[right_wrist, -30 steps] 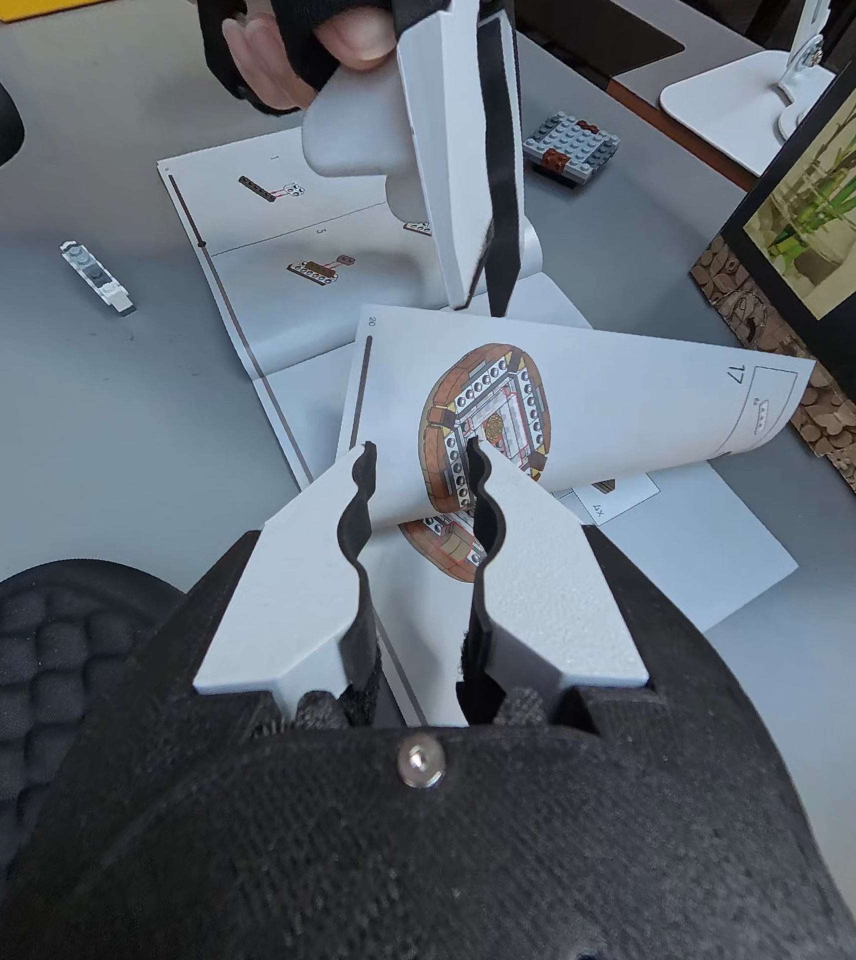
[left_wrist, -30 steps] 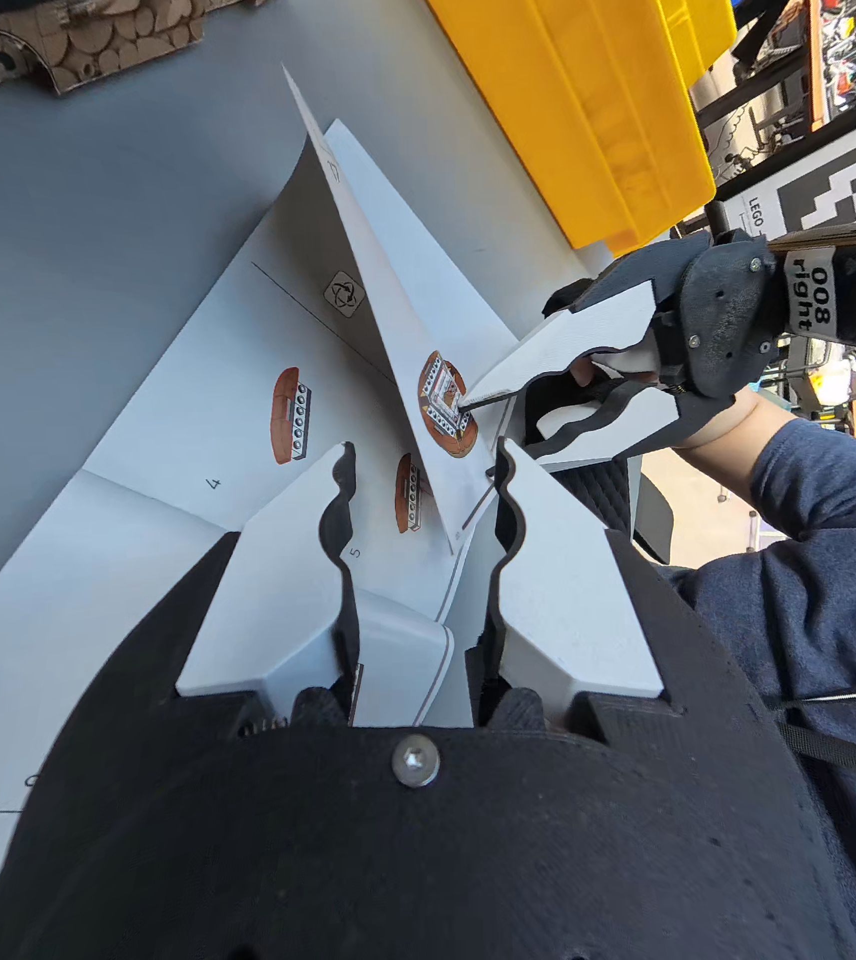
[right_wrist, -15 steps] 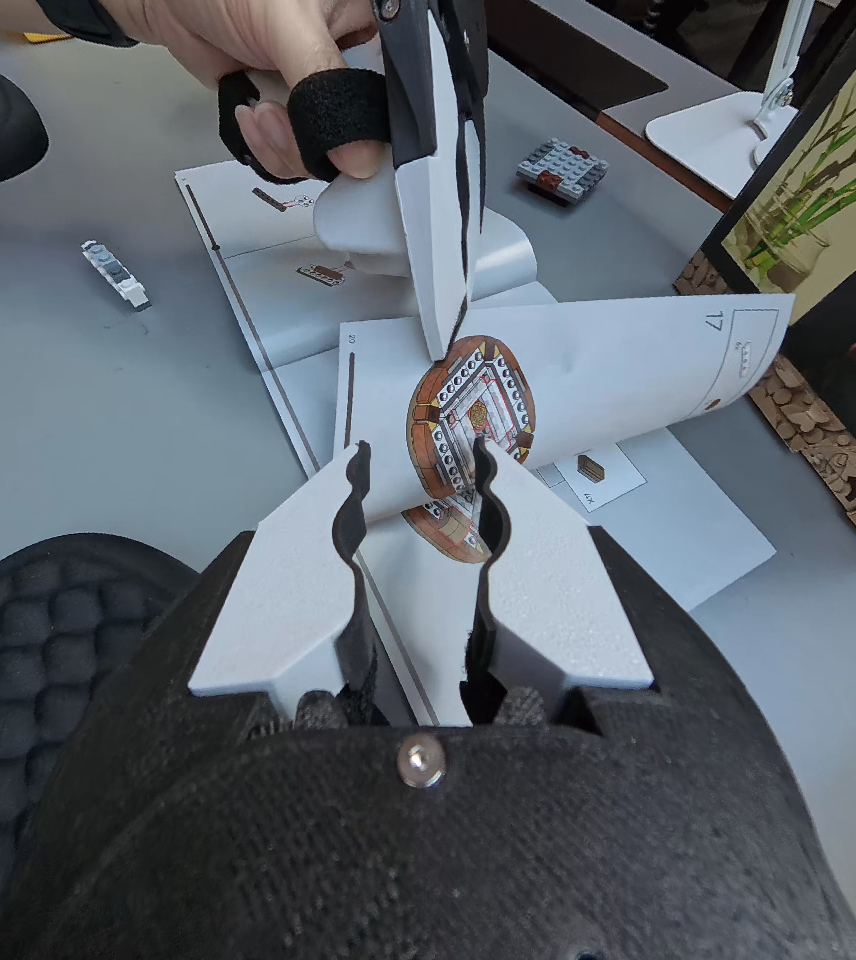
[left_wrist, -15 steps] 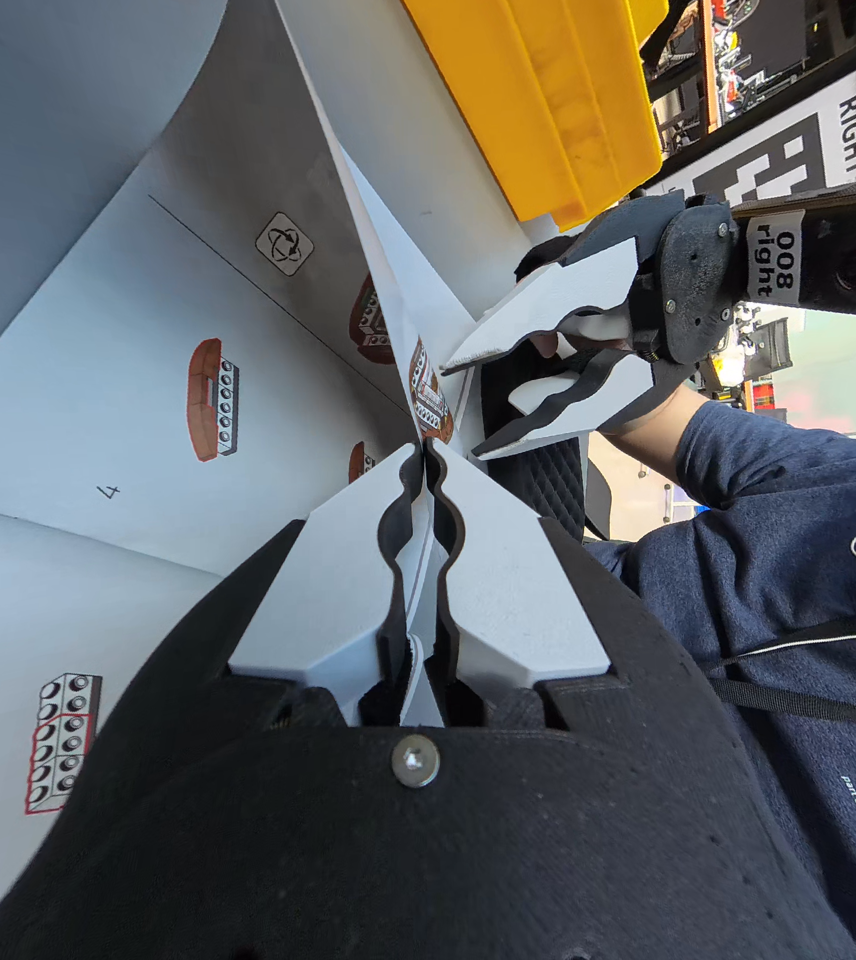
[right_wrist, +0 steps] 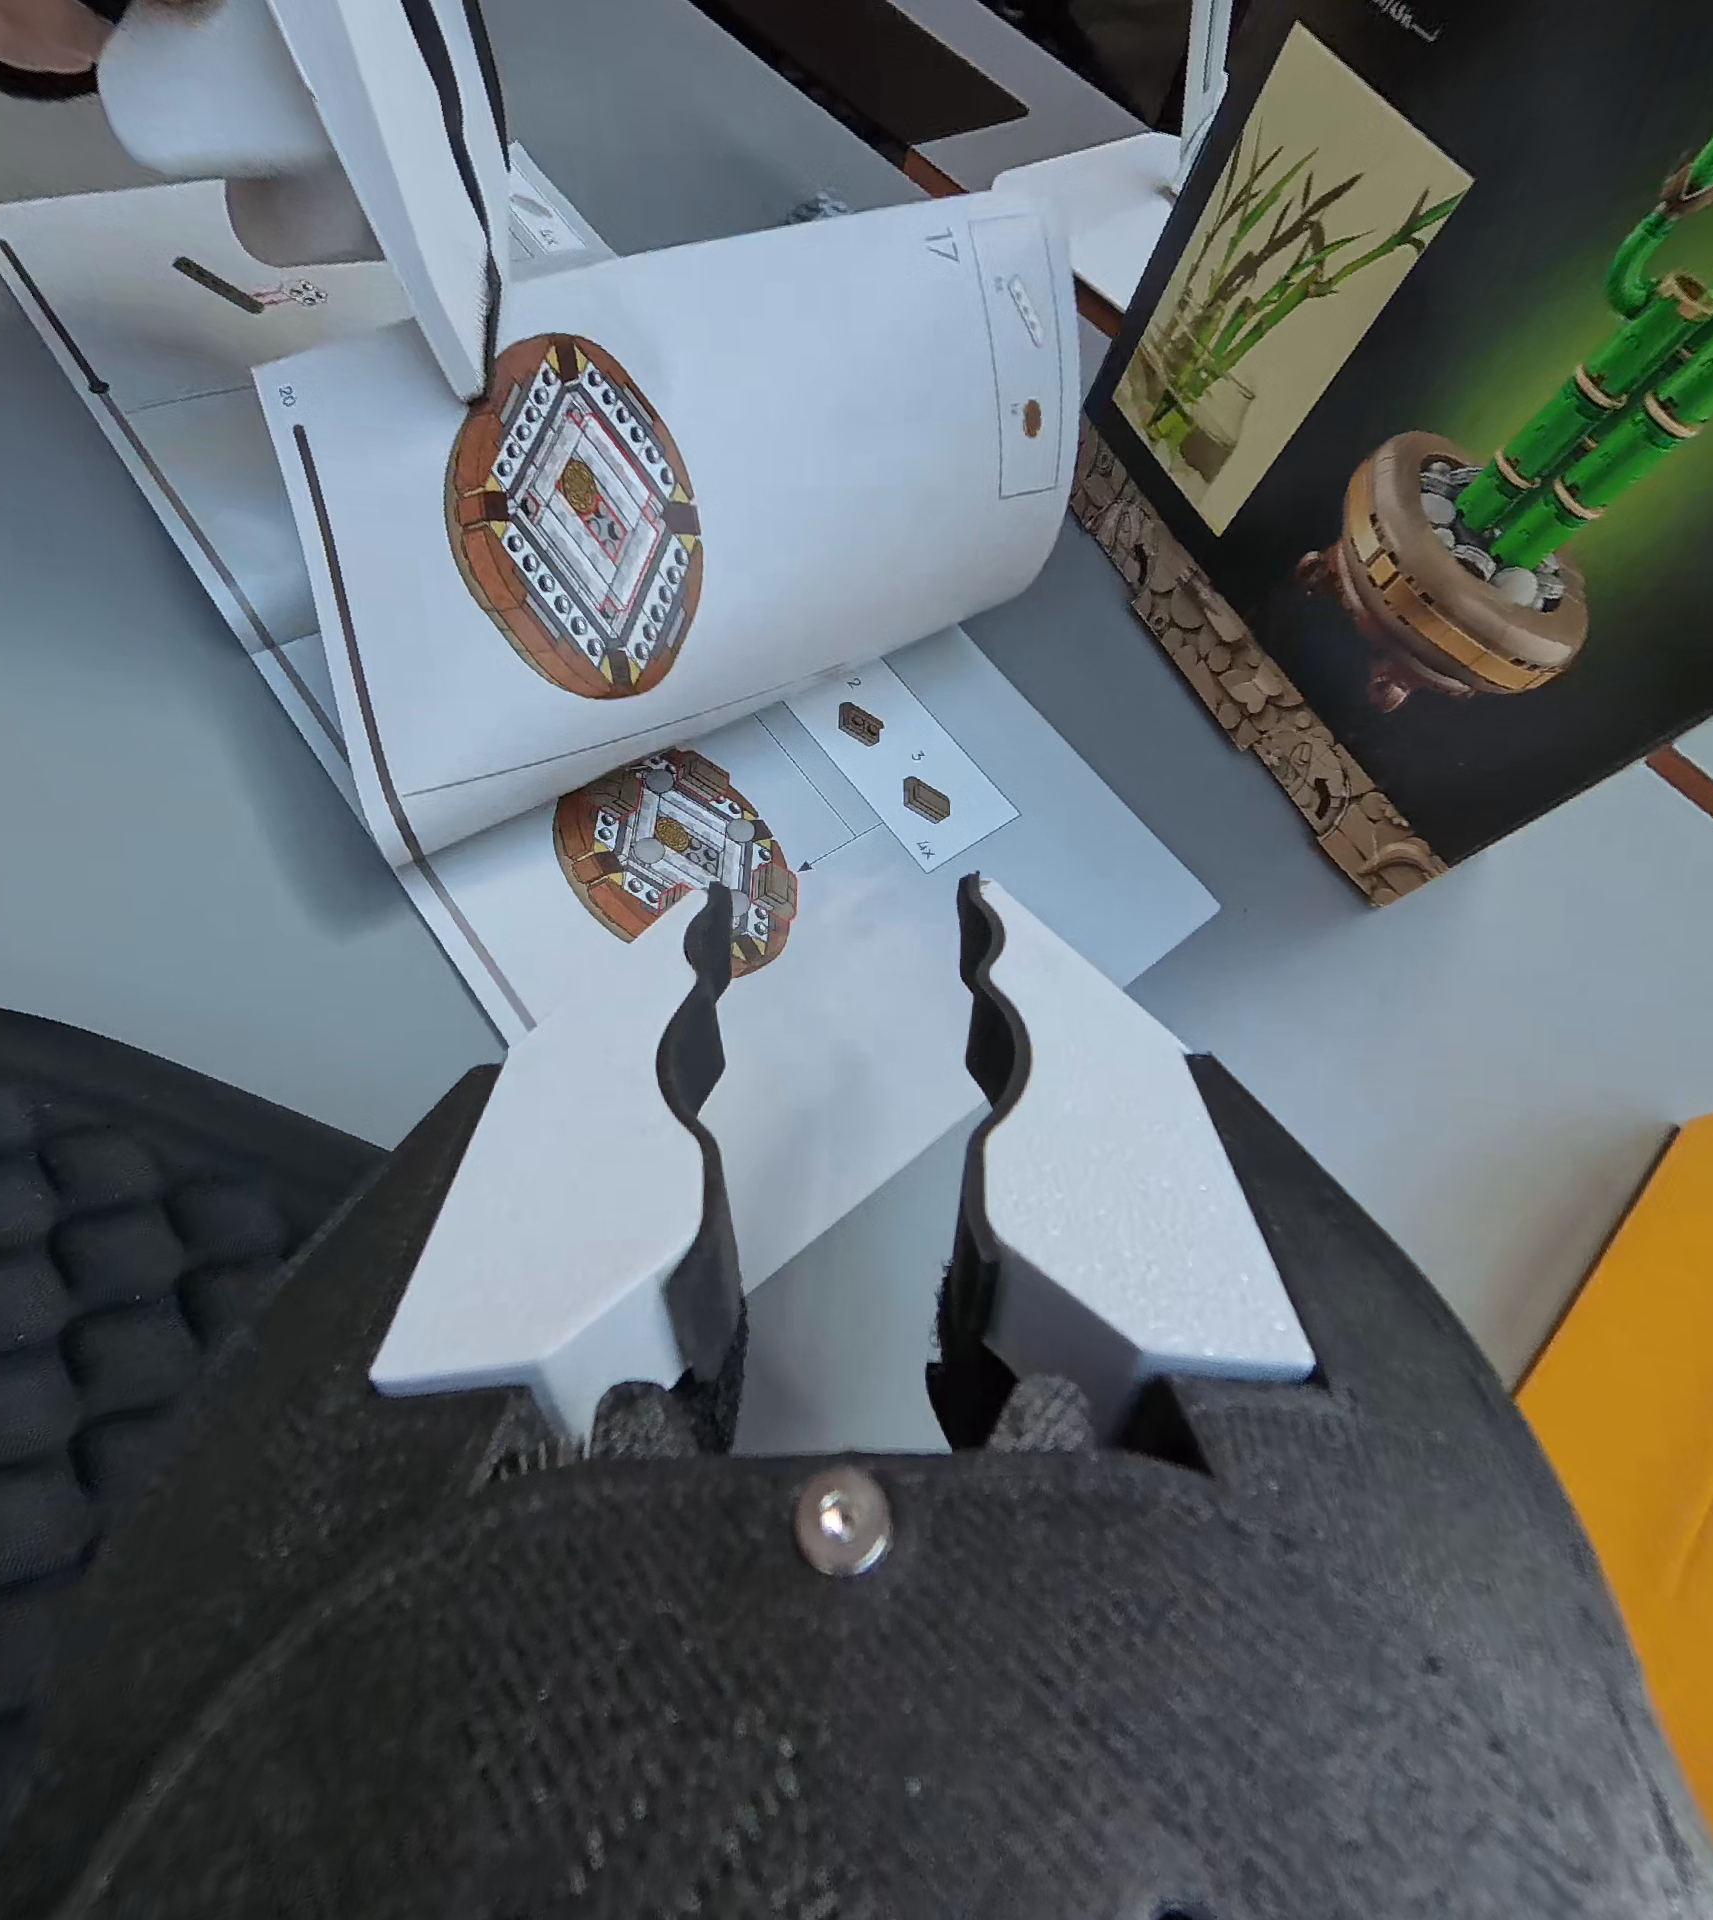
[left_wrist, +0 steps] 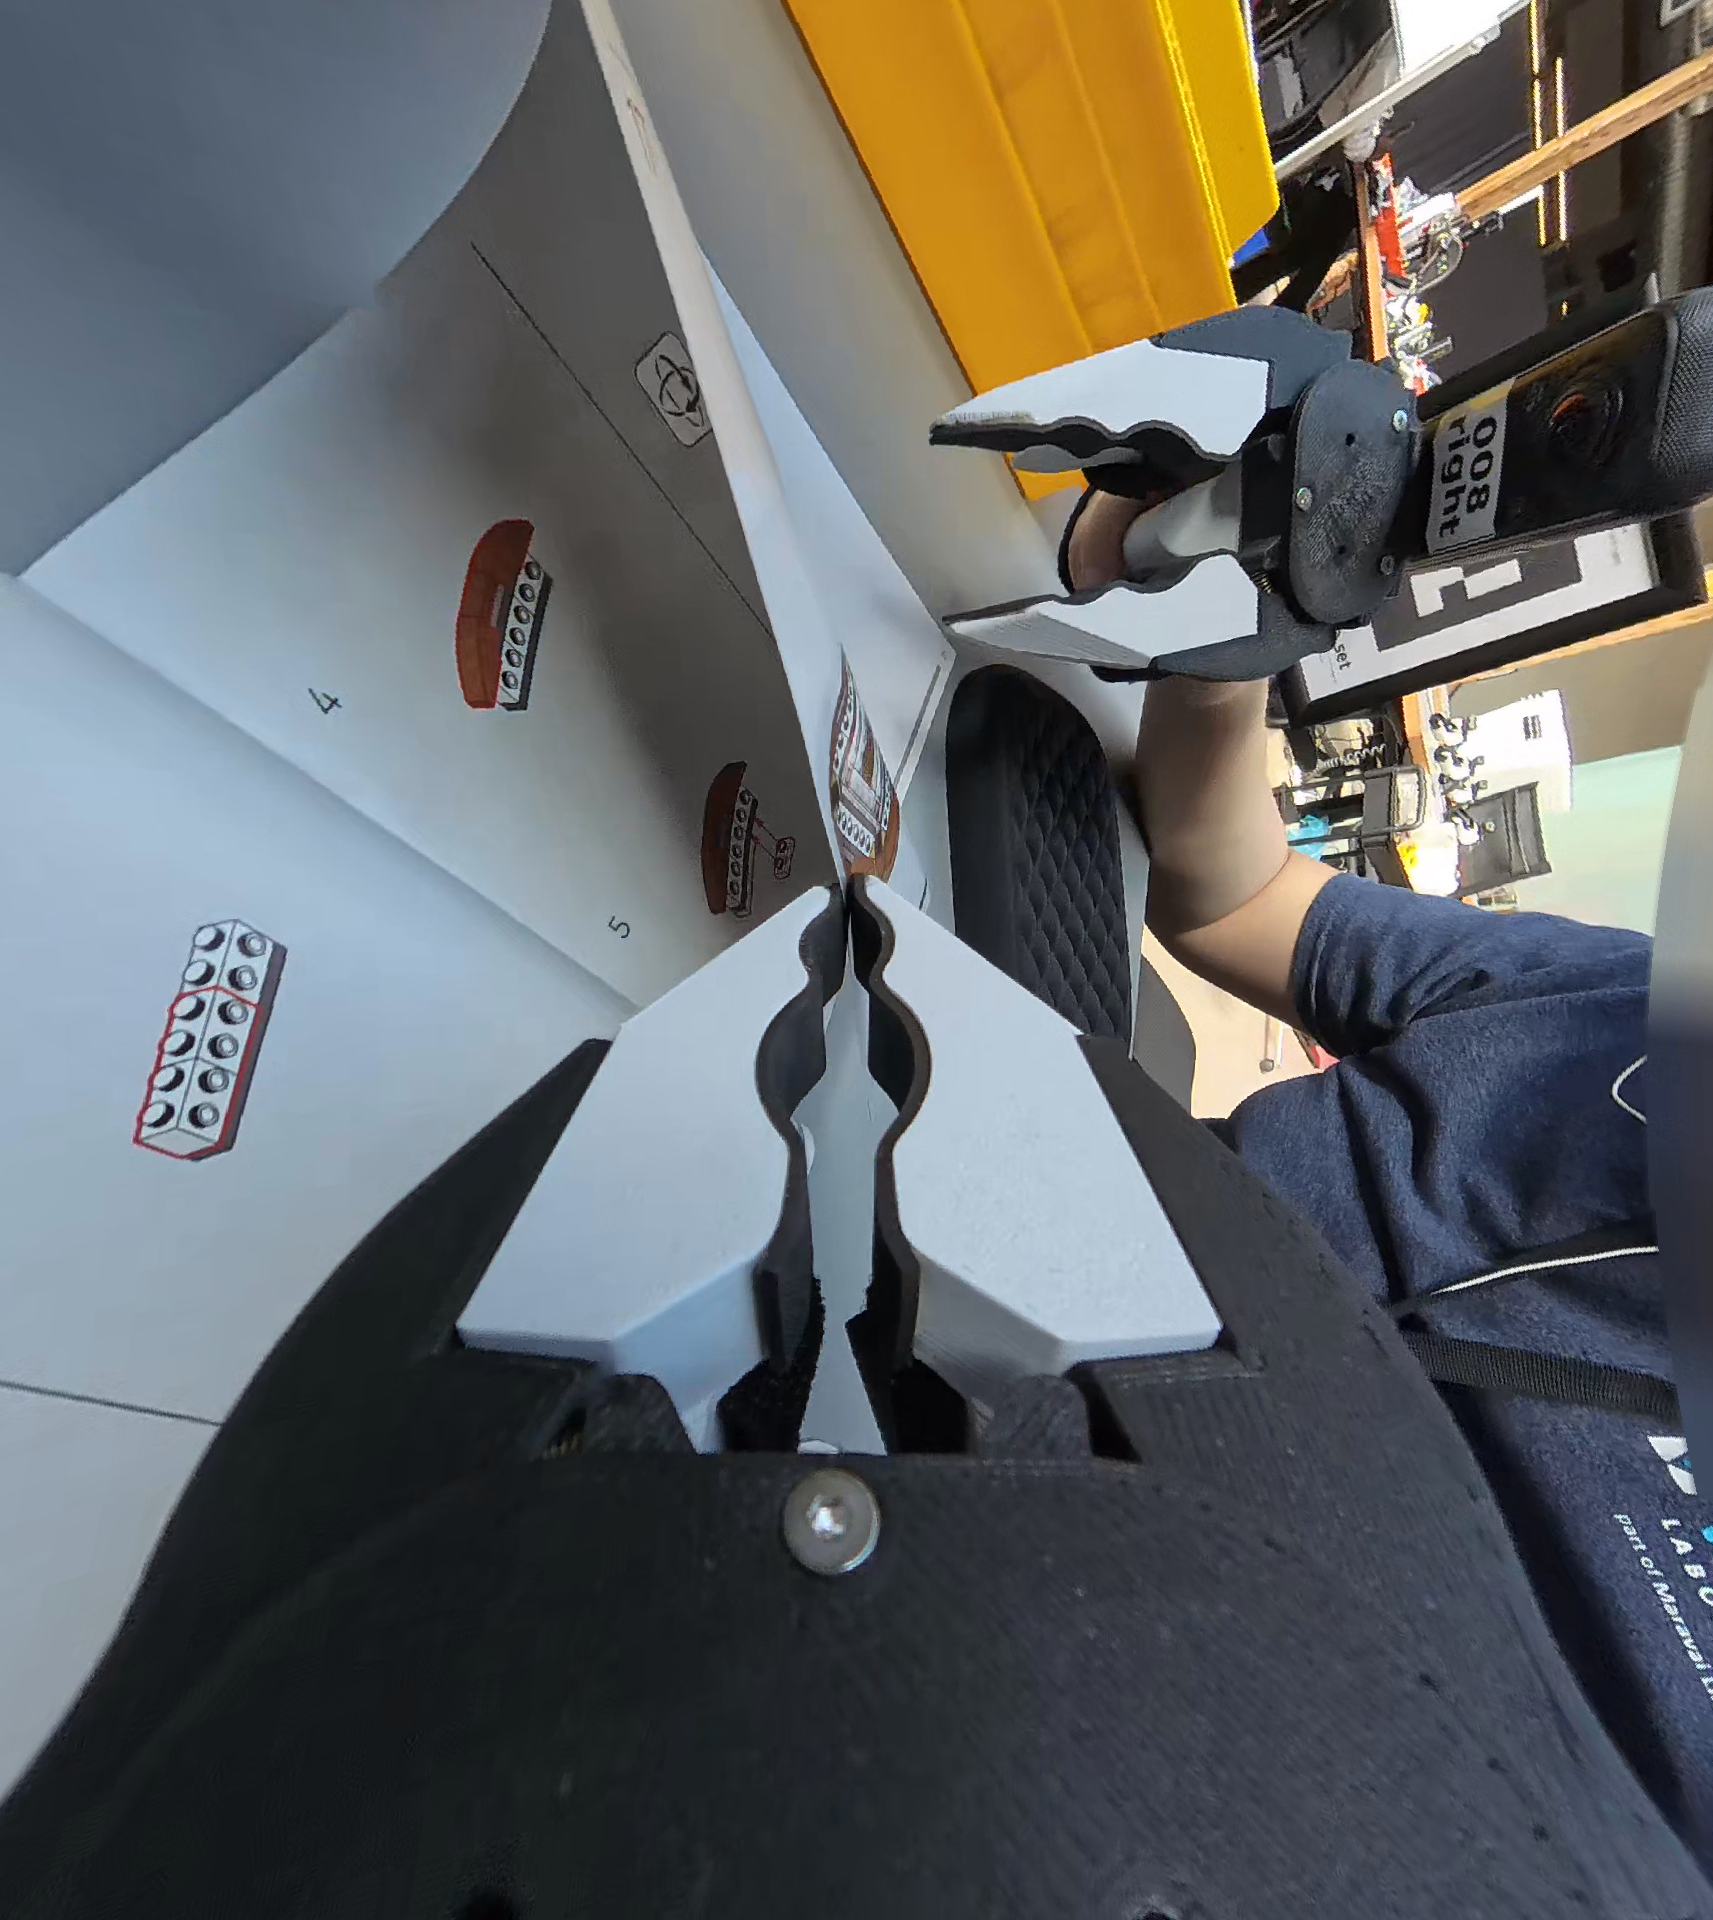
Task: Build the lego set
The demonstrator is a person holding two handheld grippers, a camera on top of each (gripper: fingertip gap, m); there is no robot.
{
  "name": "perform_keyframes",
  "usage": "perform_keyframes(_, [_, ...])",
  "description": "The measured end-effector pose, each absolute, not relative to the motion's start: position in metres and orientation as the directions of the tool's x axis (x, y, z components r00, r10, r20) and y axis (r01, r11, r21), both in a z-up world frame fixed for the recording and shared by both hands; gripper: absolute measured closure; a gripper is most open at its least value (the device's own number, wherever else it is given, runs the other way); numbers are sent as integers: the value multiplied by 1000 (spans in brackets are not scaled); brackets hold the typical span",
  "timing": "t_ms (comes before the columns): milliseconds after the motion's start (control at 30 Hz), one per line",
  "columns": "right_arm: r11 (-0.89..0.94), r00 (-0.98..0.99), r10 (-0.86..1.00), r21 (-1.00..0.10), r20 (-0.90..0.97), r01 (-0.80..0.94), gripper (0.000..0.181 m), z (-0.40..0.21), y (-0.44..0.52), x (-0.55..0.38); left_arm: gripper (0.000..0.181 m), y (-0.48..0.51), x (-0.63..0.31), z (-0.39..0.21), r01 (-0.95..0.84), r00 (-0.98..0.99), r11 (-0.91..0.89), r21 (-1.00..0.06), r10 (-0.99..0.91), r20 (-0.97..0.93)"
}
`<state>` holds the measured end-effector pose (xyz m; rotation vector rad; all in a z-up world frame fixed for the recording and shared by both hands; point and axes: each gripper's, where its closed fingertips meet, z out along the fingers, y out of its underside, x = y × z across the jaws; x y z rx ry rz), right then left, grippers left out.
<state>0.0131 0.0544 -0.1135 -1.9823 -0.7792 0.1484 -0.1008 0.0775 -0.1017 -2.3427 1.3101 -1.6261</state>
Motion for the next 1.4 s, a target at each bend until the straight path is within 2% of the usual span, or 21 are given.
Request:
perform_keyframes(133, [-301, 776, 593, -836, 214, 460, 135, -107, 51, 9, 181, 78, -114, -96, -594, 132, -666, -451, -634, 762])
perform_keyframes(333, [-105, 578, 796, -901, 177, 421, 118, -81, 8, -79, 181, 69, -118, -94, -552, 138, -699, -454, -614, 778])
perform_keyframes(567, [-78, 620, 707, -835, 339, 545, 124, -96, 22, -109, 181, 51, -110, -89, -474, 151, -783, -403, -523, 839])
perform_keyframes(733, [0, 573, 619, -730, 537, 684, 141, -103, 27, -113, 181, 47, -107, -89, -449, 159, -809, -378, -489, 858])
perform_keyframes(867, [37, 537, 530, -650, 657, 759, 150, -102, 32, -111, 181, 49, -104, -84, -418, 138, -836, -355, -445, 885])
perform_keyframes(967, [76, 507, 492, -615, 708, 785, 164, -100, 29, -113, 181, 52, -105, -86, -411, 144, -846, -341, -429, 892])
perform_keyframes(1033, [89, 494, 484, -602, 723, 793, 176, -100, 28, -114, 181, 54, -106, -89, -407, 154, -847, -343, -434, 888])
perform_keyframes(1200, [77, 508, 492, -617, 707, 784, 181, -101, 29, -112, 164, 49, -110, -90, -416, 148, -855, -310, -400, 905])
perform_keyframes(1400, [82, 516, 492, -627, 702, 775, 181, -99, 29, -111, 176, 37, -113, -97, -432, 149, -855, -287, -382, 912])
